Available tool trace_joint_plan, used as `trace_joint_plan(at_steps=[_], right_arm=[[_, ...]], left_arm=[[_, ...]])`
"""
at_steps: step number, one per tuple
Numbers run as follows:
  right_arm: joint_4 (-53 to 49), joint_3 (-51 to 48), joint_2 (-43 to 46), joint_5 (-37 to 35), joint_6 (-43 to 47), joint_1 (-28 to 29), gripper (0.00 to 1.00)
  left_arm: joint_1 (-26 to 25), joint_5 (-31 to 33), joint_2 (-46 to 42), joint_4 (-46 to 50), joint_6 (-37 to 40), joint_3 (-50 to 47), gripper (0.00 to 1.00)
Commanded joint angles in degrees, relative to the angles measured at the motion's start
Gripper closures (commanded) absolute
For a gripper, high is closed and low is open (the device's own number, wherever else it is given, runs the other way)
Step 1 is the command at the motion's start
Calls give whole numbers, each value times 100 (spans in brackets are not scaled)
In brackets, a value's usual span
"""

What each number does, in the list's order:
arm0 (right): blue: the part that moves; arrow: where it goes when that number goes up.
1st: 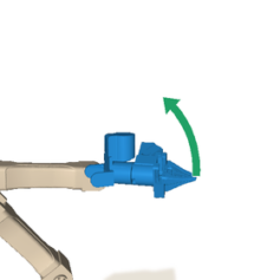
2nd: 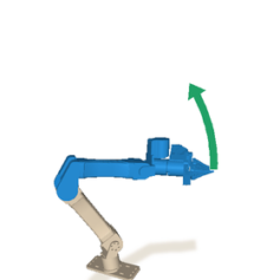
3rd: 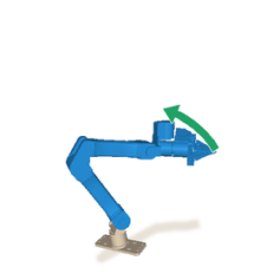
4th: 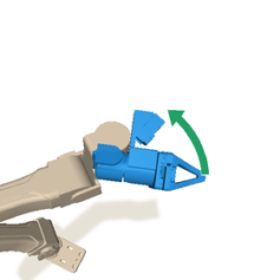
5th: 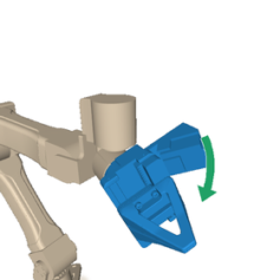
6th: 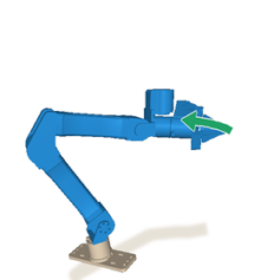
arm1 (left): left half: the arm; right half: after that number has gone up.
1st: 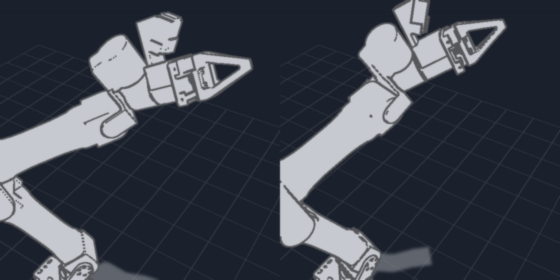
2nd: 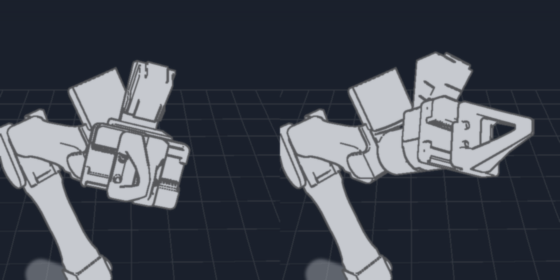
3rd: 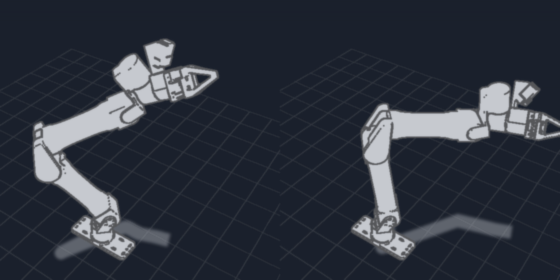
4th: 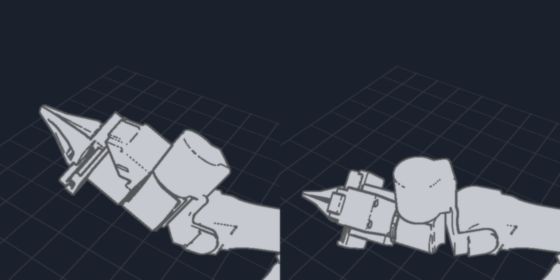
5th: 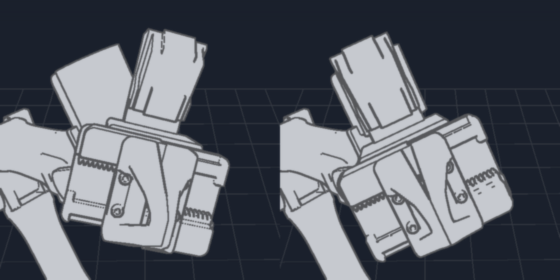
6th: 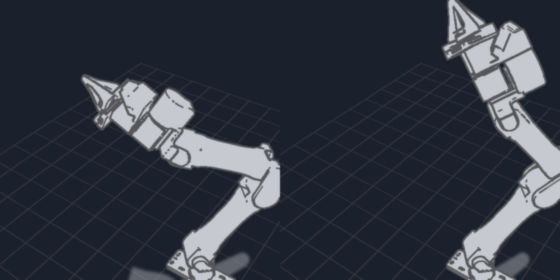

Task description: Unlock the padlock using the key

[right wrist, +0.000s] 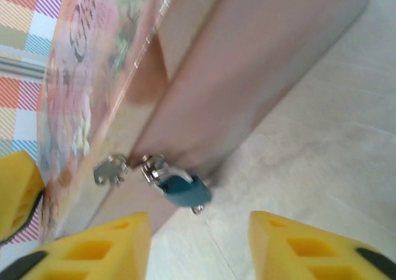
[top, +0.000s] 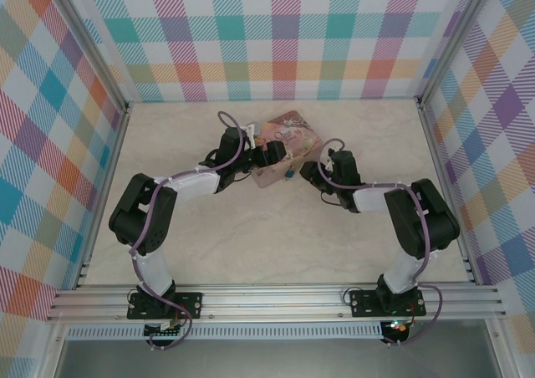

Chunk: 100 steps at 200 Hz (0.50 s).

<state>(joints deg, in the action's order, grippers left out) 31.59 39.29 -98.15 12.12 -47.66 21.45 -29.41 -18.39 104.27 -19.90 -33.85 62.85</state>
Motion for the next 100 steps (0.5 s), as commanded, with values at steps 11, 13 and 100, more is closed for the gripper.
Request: trace_joint_plan(at_steps=[11,13,100], right_arm=[[1203,-307,-109,829,1114,-54,39],[1273,-316,-135,874,1144,-54,39],[2239,193,-1146,1447,1712,-53,26]], left_arm=[[-22,49,205,854,-177,-213,13],[-21,45,203,854,-178,-208,13],[-21,95,223,970,-154,-128,13]])
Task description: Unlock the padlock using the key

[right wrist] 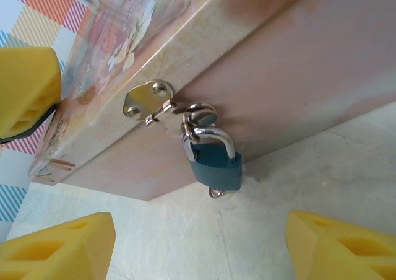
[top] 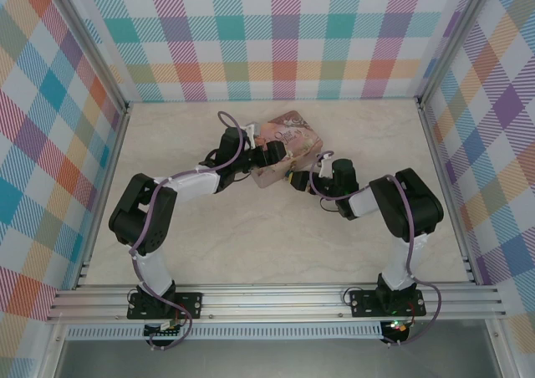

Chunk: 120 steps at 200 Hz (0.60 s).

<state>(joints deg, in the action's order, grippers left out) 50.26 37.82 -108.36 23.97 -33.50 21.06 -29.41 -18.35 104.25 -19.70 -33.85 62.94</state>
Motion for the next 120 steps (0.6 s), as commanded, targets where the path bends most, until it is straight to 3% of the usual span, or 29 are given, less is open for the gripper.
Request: trace_joint_plan(at_steps=[1,87,120], right_arm=[[362,348,-129,264,298,-14,26],[100,808,-567,124,310,-15,19],[335,974,-783,638,193,-14,20]], left_arm=[[-21,92,222,951,-152,-139,13],[-21,71,234,968,-146,-113,13],[-21,42,245,964,-145,-91,13]])
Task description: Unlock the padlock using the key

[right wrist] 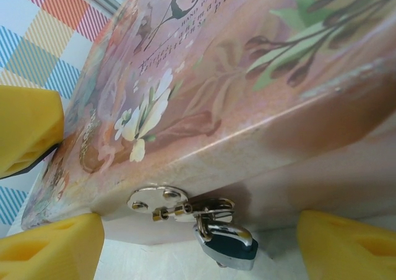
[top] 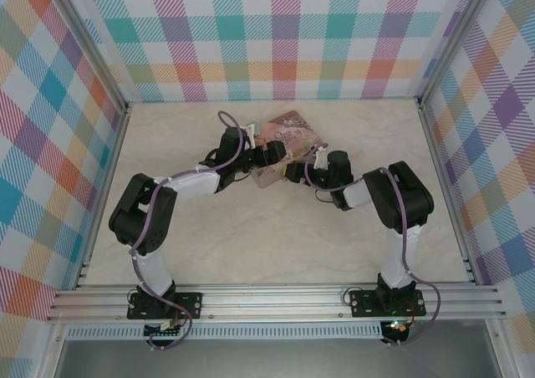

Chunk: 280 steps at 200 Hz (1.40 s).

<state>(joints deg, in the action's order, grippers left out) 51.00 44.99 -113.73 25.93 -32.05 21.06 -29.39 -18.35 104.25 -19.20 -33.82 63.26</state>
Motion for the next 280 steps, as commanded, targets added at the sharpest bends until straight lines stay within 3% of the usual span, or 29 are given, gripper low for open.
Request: trace_joint_plan(at_steps=[1,67,165,200,234,254,280], right_arm=[[274,261,-255,471,41,-14,20],[928,53,-387,999,-308,21,32],[1139,-427,-272,843,-378,38,47],[1100,-482,-220,697,-367,34,57],[975,-518,-148,443,-385,30,82],[817,-510,-67,229,-432,30,90],[518,-454,38,38,-438,31,93]], left_arm=[[-23,42,245,916,-145,-123,13],[-23,51,235,908,-158,-132,13],[-23,64,254,892,-155,-156,13],[-23,67,245,901,-158,-157,13],[-23,69,245,918,-133,-165,13],[-23,104,238,961,-91,-191,13],[-22,147,202,971,-65,-246,13]])
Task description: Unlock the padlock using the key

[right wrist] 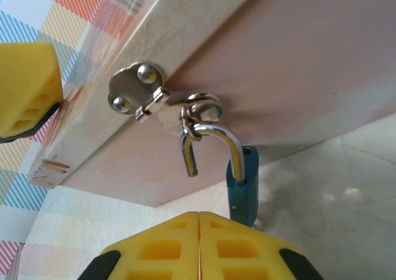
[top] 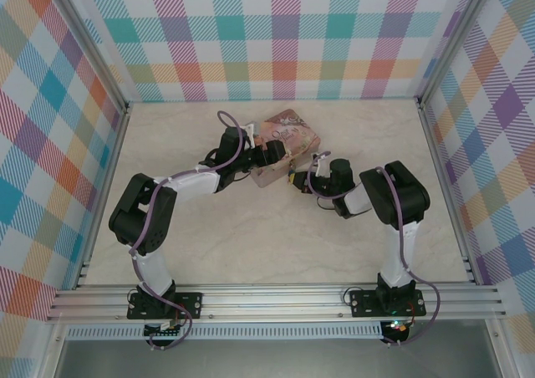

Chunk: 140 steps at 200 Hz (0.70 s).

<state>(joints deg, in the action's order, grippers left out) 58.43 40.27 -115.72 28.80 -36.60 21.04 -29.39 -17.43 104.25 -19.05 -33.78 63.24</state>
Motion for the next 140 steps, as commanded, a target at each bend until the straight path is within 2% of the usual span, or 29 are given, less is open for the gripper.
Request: trace_joint_plan(at_steps=[1,22,63,140], right_arm=[[-239,26,236,-255,24,32,92],[-356,-33,334,-379,141,32,77],[-884,-160,682,-702,531,24,58],[-874,140,290,-549,244,14,57]], left_arm=[[-23,55,206,956,-68,-247,13],[-23,61,196,964,-56,-256,13],[-19,58,177,956,-56,-255,13],[-23,48,164,947,-71,-255,13]])
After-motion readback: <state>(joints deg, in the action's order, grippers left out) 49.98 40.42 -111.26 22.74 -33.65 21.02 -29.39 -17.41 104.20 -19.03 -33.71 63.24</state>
